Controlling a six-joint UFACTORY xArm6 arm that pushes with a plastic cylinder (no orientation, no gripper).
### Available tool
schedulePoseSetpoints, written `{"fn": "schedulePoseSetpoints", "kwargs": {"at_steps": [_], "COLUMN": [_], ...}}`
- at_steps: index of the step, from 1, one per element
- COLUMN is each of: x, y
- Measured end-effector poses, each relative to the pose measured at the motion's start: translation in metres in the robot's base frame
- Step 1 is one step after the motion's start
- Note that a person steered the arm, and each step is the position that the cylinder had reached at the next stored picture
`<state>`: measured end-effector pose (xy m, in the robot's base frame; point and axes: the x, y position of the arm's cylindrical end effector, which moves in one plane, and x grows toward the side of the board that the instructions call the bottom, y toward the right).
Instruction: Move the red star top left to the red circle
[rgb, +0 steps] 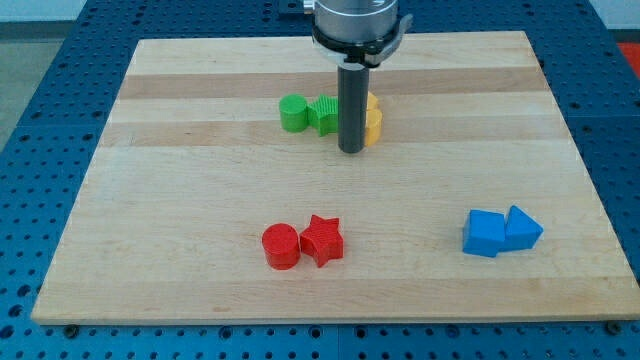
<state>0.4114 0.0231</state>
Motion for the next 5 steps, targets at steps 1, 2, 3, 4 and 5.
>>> {"fn": "schedulePoseSetpoints", "kwargs": {"at_steps": [1, 2, 3, 4, 5], "x": [0.029, 0.052, 0.082, 0.092, 0.102], "y": [-0.003, -0.003, -0.003, 0.005, 0.034]}}
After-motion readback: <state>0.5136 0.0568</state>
